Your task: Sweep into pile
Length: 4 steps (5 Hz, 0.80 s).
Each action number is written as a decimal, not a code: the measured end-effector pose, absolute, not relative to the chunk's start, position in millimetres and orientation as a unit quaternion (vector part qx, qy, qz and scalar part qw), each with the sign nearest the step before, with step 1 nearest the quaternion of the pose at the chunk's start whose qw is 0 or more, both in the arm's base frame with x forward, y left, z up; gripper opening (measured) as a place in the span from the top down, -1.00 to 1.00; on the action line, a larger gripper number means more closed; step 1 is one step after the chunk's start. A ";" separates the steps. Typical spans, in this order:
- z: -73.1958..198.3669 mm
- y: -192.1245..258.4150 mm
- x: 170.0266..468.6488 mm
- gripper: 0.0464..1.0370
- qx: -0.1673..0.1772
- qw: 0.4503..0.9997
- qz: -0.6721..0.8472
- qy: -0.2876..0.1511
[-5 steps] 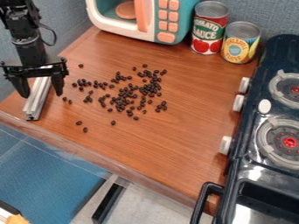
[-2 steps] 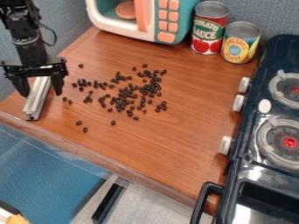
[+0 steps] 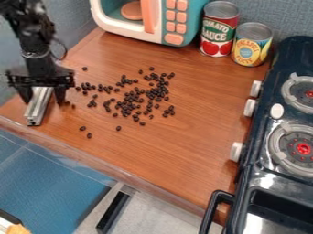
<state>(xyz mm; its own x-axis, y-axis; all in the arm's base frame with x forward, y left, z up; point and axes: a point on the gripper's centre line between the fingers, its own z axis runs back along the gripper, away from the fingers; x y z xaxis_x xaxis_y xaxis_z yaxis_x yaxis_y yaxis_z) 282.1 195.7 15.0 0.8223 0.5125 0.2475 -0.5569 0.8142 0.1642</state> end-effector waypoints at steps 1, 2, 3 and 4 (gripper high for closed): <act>12.9 195.7 278.0 0.05 0.132 0.946 0.276 -0.107; 12.8 194.4 277.1 0.26 0.131 0.947 0.276 -0.103; 12.7 190.0 275.3 0.26 0.117 0.947 0.286 -0.089; 14.6 186.3 277.7 0.28 0.100 0.946 0.298 -0.076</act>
